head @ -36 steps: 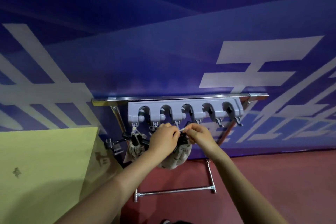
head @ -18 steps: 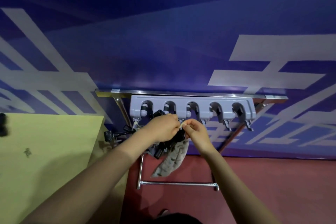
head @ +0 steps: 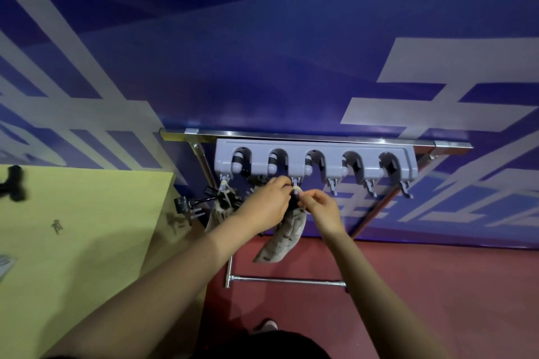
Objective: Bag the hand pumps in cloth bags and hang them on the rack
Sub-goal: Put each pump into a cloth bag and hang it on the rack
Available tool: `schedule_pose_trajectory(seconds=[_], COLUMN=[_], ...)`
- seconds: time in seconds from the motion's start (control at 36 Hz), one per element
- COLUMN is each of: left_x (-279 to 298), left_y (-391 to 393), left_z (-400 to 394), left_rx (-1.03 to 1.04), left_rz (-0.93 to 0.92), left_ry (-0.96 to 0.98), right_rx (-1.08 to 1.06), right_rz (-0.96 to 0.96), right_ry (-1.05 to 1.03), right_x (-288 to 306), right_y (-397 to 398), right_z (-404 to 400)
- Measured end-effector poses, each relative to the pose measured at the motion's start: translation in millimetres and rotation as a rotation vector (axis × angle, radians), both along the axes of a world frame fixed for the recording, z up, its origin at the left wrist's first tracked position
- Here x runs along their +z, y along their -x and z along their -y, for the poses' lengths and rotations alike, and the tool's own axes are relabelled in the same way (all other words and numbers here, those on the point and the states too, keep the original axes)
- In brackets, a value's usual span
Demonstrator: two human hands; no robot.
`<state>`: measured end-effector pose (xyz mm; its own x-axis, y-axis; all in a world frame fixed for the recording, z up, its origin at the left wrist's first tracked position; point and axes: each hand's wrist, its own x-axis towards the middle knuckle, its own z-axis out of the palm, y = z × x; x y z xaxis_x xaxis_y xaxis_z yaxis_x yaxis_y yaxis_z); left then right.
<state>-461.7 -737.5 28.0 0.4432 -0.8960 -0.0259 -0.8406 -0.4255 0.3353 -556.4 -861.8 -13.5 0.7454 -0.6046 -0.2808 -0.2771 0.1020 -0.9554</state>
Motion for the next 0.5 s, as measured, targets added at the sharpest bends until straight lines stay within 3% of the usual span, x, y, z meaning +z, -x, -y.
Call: schedule_pose_trajectory(seconds=[0.25,0.36,0.5], left_x=[-10,-17,-23], left_y=[14,11,7], left_z=[-41,-61,-104], left_rx=[0.062,0.129,0.218], left_rz=[-0.411,-0.548,-0.753], left_ry=[0.211,0.229,0.206], right_rx=[-0.191,-0.354,-0.344], right_rz=[0.025,0.053,0.042], right_ry=[-0.027,-0.069,-0.155], right_x=[-6,-2,2], right_y=[13,20,14], right_z=[-18,-39,-87])
